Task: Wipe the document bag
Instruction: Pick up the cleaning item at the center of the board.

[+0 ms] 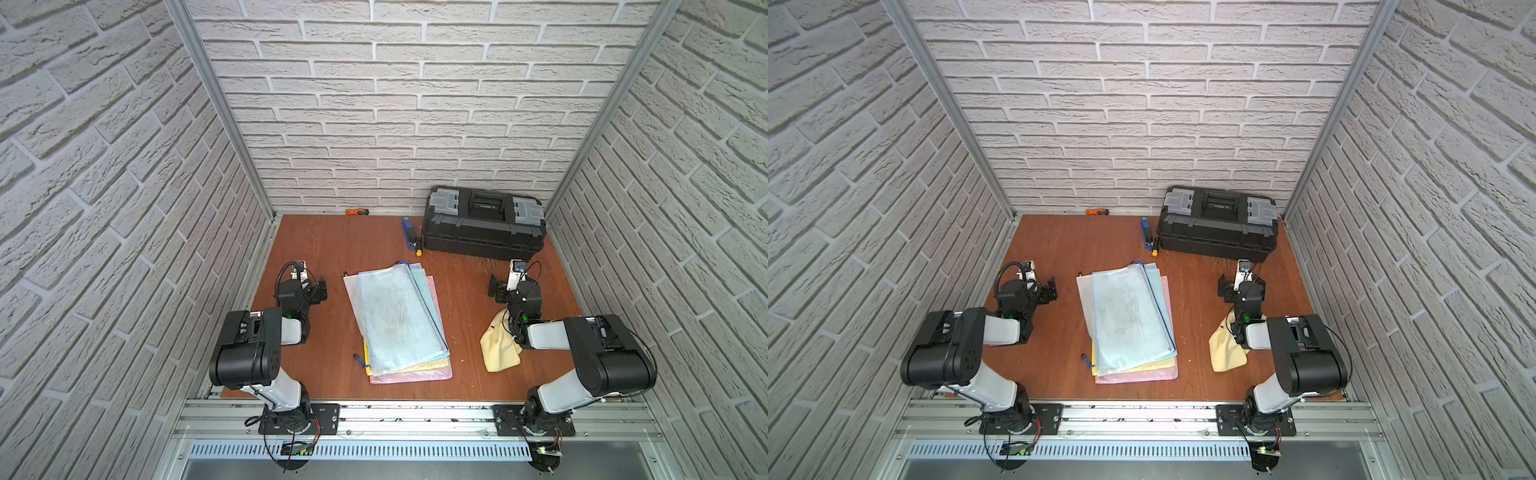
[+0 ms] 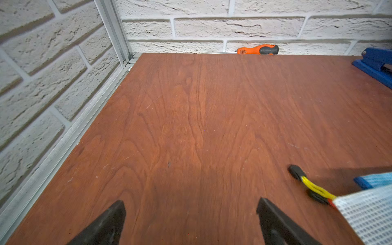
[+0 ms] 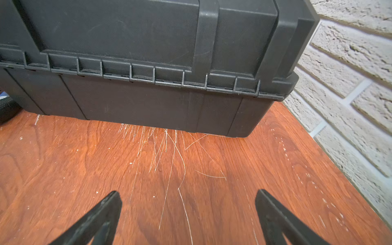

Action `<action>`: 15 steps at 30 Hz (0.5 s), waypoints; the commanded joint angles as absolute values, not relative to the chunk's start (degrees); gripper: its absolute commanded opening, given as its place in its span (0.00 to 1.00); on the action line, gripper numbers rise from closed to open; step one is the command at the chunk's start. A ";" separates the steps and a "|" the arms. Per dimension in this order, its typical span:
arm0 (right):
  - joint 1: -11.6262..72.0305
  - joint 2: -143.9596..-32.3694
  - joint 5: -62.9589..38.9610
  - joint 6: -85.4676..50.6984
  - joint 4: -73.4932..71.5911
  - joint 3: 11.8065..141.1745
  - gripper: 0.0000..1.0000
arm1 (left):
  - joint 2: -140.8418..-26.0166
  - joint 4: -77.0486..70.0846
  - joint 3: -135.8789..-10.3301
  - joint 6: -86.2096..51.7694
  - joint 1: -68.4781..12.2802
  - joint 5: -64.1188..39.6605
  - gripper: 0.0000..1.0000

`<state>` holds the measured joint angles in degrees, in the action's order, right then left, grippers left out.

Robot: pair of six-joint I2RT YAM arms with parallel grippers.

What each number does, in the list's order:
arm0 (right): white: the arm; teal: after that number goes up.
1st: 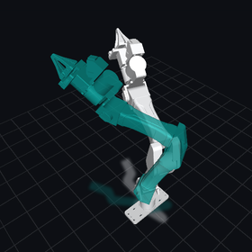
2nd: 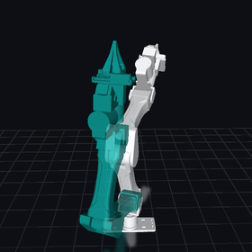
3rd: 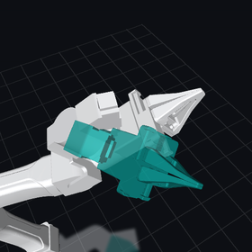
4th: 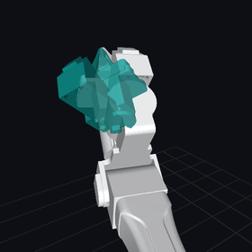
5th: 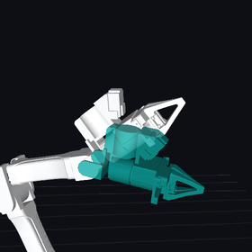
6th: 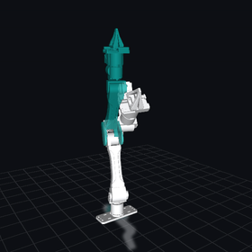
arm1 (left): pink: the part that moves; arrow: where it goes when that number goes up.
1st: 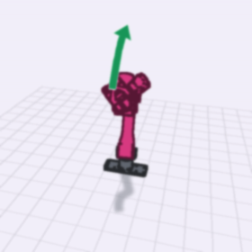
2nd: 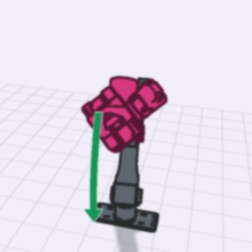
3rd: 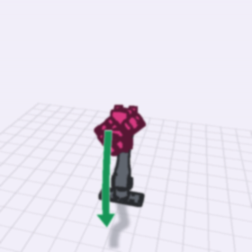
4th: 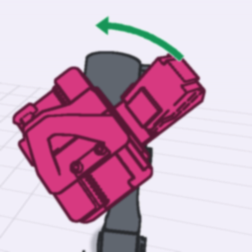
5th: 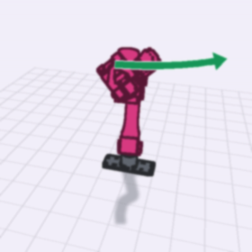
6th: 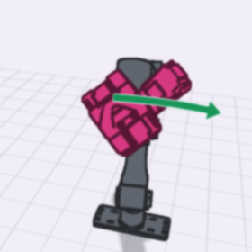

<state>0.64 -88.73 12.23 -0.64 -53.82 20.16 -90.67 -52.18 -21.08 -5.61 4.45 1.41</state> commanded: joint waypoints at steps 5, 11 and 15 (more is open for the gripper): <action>0.92 -89.14 12.92 -1.14 -56.51 20.21 0.99 | -90.36 -53.92 -21.67 -5.16 4.39 1.25 0.98; 0.95 -89.21 12.86 -1.06 -56.47 20.14 0.99 | -90.40 -53.94 -21.80 -5.13 4.57 1.07 0.98; 0.92 -89.13 12.86 -1.11 -56.52 20.20 0.99 | -90.44 -53.91 -21.80 -5.17 4.56 1.08 0.98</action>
<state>0.64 -88.73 12.23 -0.64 -53.82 20.16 -90.67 -52.18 -21.08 -5.61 4.45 1.41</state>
